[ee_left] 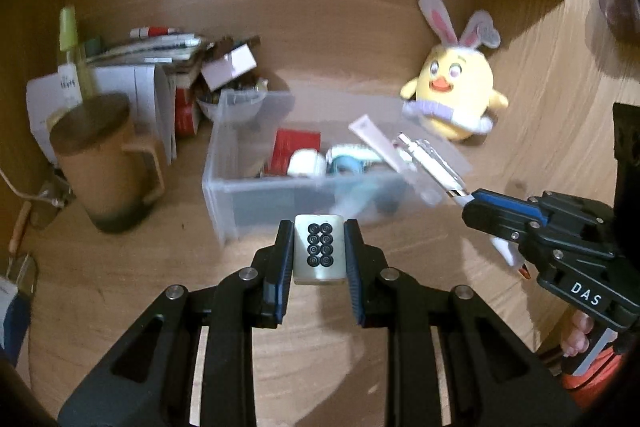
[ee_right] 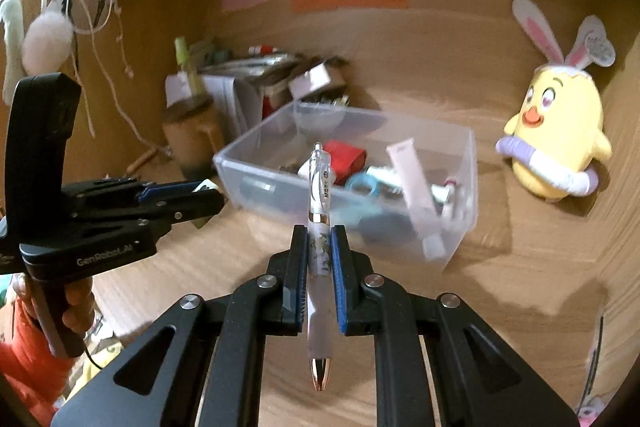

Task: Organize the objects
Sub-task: 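Carry the block and pen over the clear bin and open both tools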

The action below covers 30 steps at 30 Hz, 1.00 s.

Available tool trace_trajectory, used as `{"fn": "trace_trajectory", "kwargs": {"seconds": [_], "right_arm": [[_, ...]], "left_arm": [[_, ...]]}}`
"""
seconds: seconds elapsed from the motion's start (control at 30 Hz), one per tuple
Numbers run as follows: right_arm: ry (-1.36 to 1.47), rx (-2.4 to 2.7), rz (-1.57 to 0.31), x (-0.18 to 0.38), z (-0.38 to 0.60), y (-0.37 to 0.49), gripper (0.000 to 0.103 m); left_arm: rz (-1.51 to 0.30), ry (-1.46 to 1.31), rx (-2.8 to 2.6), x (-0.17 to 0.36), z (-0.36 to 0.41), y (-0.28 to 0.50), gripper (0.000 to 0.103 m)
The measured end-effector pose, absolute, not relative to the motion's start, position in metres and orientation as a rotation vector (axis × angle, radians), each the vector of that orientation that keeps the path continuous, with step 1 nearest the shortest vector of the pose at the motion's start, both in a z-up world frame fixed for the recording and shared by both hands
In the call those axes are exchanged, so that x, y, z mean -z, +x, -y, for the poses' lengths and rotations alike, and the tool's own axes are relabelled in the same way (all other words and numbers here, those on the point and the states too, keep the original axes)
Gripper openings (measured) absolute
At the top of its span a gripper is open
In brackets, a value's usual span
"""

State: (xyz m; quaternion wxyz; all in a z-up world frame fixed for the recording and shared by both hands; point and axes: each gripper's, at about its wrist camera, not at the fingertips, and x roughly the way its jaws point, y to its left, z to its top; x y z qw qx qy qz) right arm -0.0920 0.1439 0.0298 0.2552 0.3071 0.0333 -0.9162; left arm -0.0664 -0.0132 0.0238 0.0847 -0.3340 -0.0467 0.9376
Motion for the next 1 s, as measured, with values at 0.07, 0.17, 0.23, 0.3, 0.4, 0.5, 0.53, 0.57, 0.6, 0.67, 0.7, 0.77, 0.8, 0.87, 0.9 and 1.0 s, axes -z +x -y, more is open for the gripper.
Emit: {"fn": "trace_trajectory", "kwargs": {"seconds": [0.07,0.17,0.23,0.3,0.4,0.5,0.53,0.57,0.6,0.67,0.7,0.77,0.8,0.87,0.9,1.0], "right_arm": [[0.814,2.505,-0.087,-0.036,-0.146,-0.096,0.01],[0.783,2.534,-0.076,-0.046,-0.151,-0.102,0.01],[0.764,2.55,-0.067,-0.053,-0.155,-0.108,0.01],[0.748,2.568,-0.072,-0.059,-0.157,-0.114,0.01],[0.732,2.589,-0.087,-0.066,-0.158,-0.124,0.01],[0.728,2.594,-0.093,-0.07,-0.159,-0.136,0.01],[0.73,2.597,-0.098,-0.071,-0.159,-0.14,0.01],[0.731,2.599,-0.104,-0.071,-0.158,-0.144,0.01],[0.734,2.599,-0.114,-0.072,-0.157,-0.149,0.01],[0.739,2.597,-0.123,-0.072,-0.155,-0.157,0.01],[0.742,2.596,-0.129,-0.072,-0.153,-0.161,0.01],[0.753,2.59,-0.144,-0.071,-0.15,-0.171,0.01],[0.759,2.587,-0.151,-0.07,-0.148,-0.175,0.01],[0.778,2.576,-0.164,-0.066,-0.144,-0.183,0.01],[0.797,2.563,-0.168,-0.063,-0.141,-0.189,0.01],[0.851,2.529,-0.175,-0.051,-0.135,-0.203,0.01]], "left_arm": [[0.144,-0.982,-2.811,-0.03,0.016,-0.071,0.024],[0.157,-0.962,-2.826,-0.037,0.02,-0.079,0.024],[0.157,-0.948,-2.844,-0.042,0.023,-0.084,0.024],[0.153,-0.938,-2.859,-0.046,0.025,-0.09,0.024],[0.146,-0.936,-2.875,-0.05,0.028,-0.101,0.024],[0.137,-0.942,-2.883,-0.052,0.03,-0.111,0.024],[0.13,-0.943,-2.888,-0.053,0.03,-0.115,0.024],[0.126,-0.943,-2.892,-0.053,0.031,-0.118,0.024],[0.123,-0.944,-2.896,-0.054,0.031,-0.122,0.024],[0.113,-0.95,-2.904,-0.054,0.031,-0.129,0.024],[0.107,-0.954,-2.907,-0.054,0.03,-0.133,0.024],[0.097,-0.966,-2.907,-0.052,0.028,-0.14,0.024],[0.092,-0.973,-2.905,-0.051,0.027,-0.145,0.024],[0.082,-0.988,-2.903,-0.047,0.026,-0.152,0.024],[0.082,-0.999,-2.902,-0.044,0.025,-0.157,0.024],[0.099,-1.042,-2.881,-0.034,0.025,-0.169,0.024]]}}
